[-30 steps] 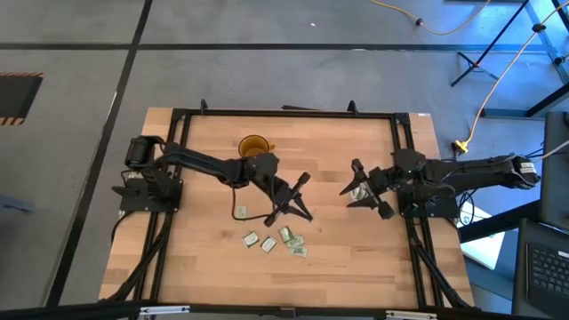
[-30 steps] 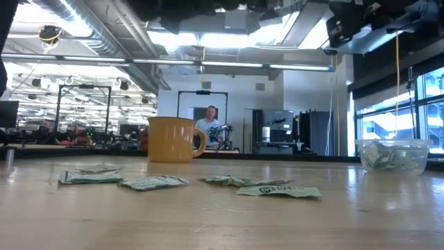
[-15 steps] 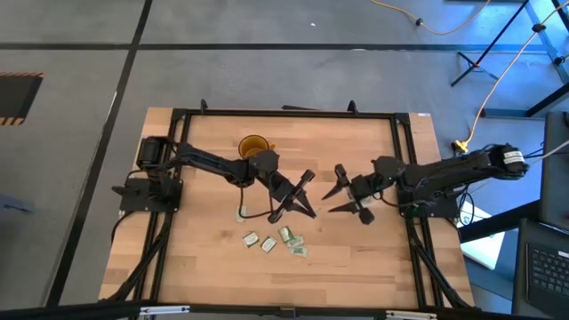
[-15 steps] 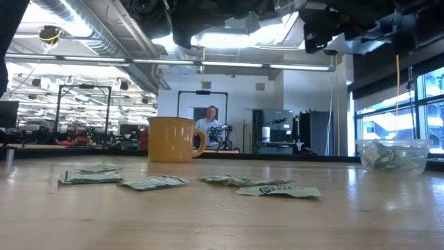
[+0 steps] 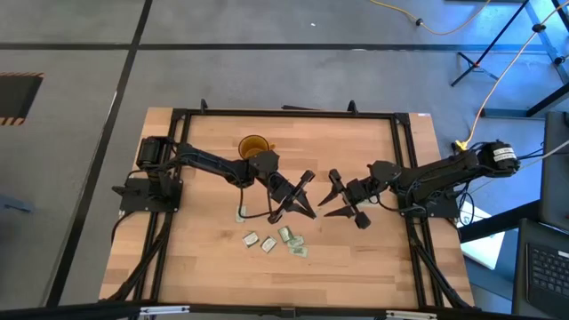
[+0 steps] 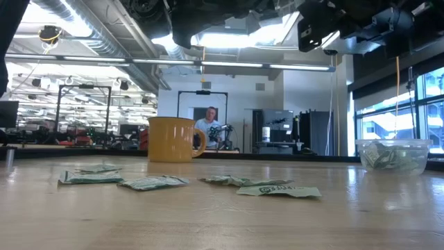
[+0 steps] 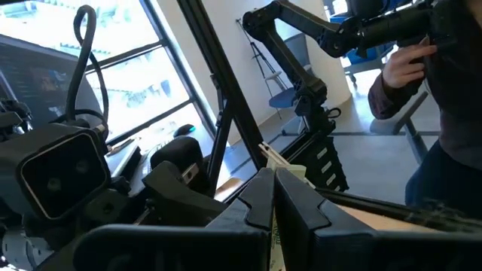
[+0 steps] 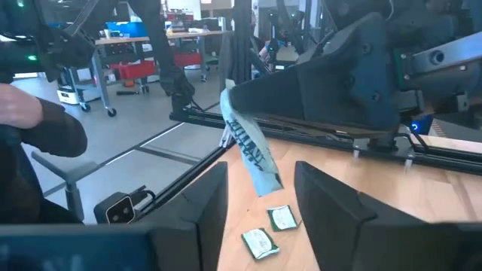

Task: Pick and place items into bin
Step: Put the stevia packet into the transparent bin

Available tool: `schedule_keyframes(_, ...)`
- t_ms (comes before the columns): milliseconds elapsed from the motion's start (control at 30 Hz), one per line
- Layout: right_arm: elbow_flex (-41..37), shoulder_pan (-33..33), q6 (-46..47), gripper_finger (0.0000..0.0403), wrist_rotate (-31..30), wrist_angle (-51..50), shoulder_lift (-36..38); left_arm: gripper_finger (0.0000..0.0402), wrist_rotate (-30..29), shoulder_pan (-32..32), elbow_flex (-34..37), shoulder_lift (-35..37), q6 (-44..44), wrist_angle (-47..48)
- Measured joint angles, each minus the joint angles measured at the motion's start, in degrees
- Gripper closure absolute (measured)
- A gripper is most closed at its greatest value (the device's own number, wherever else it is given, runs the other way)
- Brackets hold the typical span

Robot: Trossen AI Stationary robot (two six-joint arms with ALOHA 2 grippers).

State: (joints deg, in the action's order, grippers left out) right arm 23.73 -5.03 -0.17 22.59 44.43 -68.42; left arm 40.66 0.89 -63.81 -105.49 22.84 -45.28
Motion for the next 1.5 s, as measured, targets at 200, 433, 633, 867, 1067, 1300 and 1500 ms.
schedule_keyframes(200, 0.00, -0.05, 0.08, 0.0278, -0.02, 0.54, 0.00, 0.0397, -0.03, 0.00, 0.00, 0.00, 0.75, -0.24)
schedule_keyframes(433, 0.02, -0.05, -0.01, 0.0294, -0.05, 0.89, 0.00, 0.0396, -0.08, 0.00, 0.00, 0.02, 1.98, -1.46)
schedule_keyframes(633, 0.04, -0.03, 0.00, 0.0293, -0.08, 1.74, 0.00, 0.0397, -0.68, -0.02, 0.00, 0.03, 3.46, -1.39)
schedule_keyframes(867, 0.07, -0.03, 0.12, 0.0293, -0.09, 2.11, 0.00, 0.0394, -0.94, -0.02, 0.00, 0.04, 4.17, -1.51)
schedule_keyframes(1067, 0.07, -0.03, 1.43, 0.0293, -0.13, 2.11, 0.00, 0.0394, -2.99, -0.02, 0.00, 0.04, 6.33, -1.63)
schedule_keyframes(1300, 0.07, -0.03, 1.43, 0.0299, -0.13, 2.07, 0.00, 0.0394, -2.99, -0.02, 0.00, 0.04, 6.46, -1.67)
schedule_keyframes(1500, 0.07, -0.02, 1.32, 0.0329, -3.37, 1.72, 0.00, 0.0394, -2.96, -0.13, 0.00, 0.09, 6.48, -2.99)
